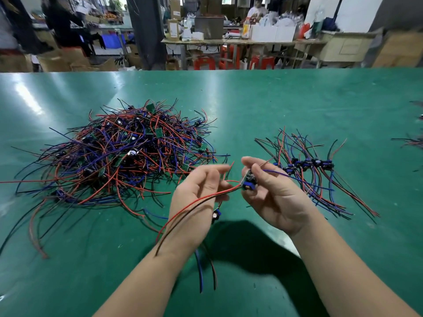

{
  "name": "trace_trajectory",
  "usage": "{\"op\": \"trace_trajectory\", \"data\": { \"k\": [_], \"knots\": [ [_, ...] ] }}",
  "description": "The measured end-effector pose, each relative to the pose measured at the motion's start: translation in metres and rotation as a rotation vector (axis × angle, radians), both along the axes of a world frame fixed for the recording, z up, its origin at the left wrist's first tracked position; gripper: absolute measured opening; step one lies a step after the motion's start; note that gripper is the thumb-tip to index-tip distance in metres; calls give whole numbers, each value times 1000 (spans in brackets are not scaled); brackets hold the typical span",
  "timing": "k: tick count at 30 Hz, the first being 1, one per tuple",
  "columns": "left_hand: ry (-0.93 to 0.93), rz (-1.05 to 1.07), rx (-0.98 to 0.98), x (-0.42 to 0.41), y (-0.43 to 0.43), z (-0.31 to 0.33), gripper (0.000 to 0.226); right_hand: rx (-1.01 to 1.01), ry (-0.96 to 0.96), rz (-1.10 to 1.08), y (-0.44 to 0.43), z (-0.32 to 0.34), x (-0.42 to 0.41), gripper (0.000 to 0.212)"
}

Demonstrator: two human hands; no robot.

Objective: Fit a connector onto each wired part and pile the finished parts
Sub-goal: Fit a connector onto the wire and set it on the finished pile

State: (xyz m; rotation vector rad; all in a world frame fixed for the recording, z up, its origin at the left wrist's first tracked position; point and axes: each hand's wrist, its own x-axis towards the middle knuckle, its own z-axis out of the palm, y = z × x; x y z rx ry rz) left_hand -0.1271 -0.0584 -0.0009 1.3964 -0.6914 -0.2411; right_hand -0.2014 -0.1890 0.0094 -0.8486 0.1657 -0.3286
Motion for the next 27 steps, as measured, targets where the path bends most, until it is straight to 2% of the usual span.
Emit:
{"op": "trace_trajectory", "data": {
  "k": [2, 4, 7, 10, 12, 14, 16, 20, 22, 27],
  "knots": [
    [255, -191, -6, -3, 3, -4, 42, -68, 23, 5, -1, 0, 0, 17],
    [348, -263, -5, -4, 5, -4, 51, -162, 69, -21, -2, -1, 1, 17],
    [242, -176, 92, -4, 3, -6, 25, -299, 162, -37, -1, -3, 2, 20],
    [218, -117, 156, -4, 2, -10, 13, -307, 259, -90, 0, -5, 5, 29],
    [290, -134, 137, -3, 2, -8, 11, -182, 296, -96, 1, -6, 7, 27],
    [312, -161, 123, -3, 2, -7, 12, -47, 311, -71, 3, -6, 8, 15],
    [309, -168, 128, -3, 2, -6, 11, -12, 314, -42, 4, -7, 7, 9],
    [289, -134, 160, -2, 2, -10, 21, -194, 305, 25, 3, -8, 6, 12],
    [248, -149, 181, -1, 2, -11, 17, -279, 321, 67, 1, -7, 5, 13],
    [184, -260, 237, -4, 4, -11, 14, -342, 337, 202, -11, -6, -4, 14]
  ]
}}
